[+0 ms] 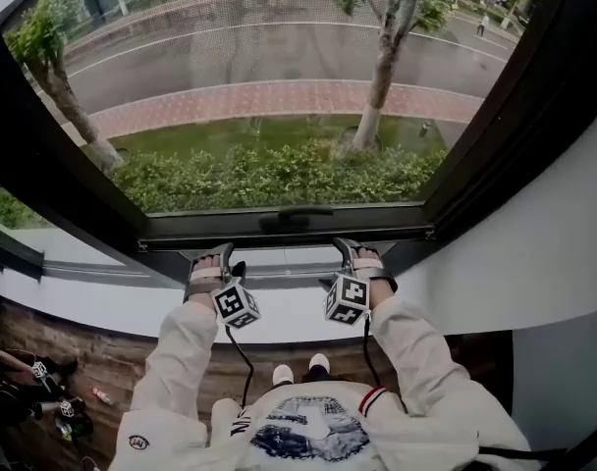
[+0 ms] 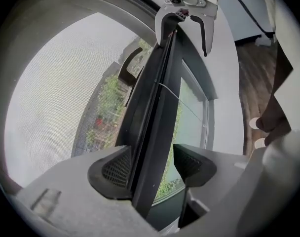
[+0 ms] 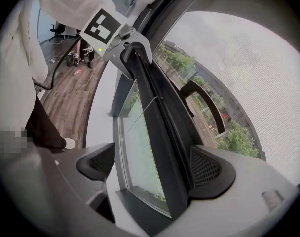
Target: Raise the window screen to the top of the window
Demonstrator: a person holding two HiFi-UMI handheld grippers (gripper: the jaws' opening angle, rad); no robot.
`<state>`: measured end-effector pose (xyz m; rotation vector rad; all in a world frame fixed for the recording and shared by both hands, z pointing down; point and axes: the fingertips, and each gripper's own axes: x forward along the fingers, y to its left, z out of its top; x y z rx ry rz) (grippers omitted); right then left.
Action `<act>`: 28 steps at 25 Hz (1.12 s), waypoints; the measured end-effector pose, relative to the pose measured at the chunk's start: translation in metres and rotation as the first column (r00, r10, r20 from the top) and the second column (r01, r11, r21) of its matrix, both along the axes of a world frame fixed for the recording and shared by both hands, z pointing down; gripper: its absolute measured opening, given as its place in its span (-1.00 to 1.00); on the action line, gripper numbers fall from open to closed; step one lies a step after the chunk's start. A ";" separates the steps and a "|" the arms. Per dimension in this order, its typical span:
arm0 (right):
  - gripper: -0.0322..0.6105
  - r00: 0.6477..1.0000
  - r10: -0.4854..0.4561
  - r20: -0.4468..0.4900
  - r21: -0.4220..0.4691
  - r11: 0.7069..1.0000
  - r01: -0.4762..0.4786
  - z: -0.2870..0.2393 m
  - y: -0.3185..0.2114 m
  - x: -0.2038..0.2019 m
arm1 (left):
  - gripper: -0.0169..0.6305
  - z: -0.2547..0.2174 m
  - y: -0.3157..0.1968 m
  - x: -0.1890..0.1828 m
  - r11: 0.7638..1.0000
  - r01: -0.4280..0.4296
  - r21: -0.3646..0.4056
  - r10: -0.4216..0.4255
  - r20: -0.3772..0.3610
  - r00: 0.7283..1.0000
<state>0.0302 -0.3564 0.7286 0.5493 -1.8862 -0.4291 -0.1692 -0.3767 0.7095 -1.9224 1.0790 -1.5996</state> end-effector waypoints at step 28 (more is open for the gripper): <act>0.28 0.998 0.054 0.032 0.041 0.998 -0.056 0.010 -0.008 0.002 | -0.07 0.016 -0.001 -0.002 0.998 0.042 0.046 -0.042 -0.005 0.999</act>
